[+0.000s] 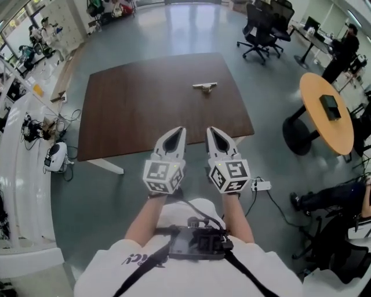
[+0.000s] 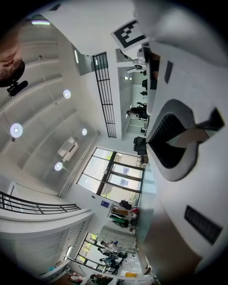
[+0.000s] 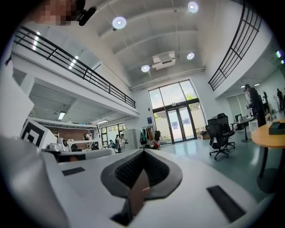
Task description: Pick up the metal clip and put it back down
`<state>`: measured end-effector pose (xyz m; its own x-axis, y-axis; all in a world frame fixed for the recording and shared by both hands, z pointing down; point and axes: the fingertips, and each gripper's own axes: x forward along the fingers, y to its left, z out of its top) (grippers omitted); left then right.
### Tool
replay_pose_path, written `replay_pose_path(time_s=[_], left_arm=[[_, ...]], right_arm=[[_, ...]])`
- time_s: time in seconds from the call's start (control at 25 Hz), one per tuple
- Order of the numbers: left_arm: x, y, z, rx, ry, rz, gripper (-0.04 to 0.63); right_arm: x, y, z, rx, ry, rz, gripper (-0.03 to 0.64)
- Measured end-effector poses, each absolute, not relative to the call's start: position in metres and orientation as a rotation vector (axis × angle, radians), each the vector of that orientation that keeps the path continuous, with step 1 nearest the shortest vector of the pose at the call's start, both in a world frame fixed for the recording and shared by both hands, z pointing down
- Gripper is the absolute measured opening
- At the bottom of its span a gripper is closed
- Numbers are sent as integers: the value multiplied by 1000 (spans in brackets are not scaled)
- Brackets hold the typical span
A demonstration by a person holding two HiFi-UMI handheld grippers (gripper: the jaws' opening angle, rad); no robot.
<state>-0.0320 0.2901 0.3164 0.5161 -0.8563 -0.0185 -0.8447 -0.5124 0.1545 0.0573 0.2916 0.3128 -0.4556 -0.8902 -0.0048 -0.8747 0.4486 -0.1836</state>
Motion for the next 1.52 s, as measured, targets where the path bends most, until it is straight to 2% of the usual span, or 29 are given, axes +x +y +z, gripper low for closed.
replay_pose_path(time_s=[0.6, 1.12, 1.52], left_arm=[[-118, 104, 311, 2669, -1444, -176, 9], [-73, 13, 361, 2684, -1273, -63, 9], [-39, -69, 417, 2613, -1223, 32, 9]], right_arm=[[-35, 98, 308, -1646, 2614, -128, 3], [15, 2, 379, -1811, 2663, -309, 3], [63, -71, 460, -1939, 2688, -592, 5]])
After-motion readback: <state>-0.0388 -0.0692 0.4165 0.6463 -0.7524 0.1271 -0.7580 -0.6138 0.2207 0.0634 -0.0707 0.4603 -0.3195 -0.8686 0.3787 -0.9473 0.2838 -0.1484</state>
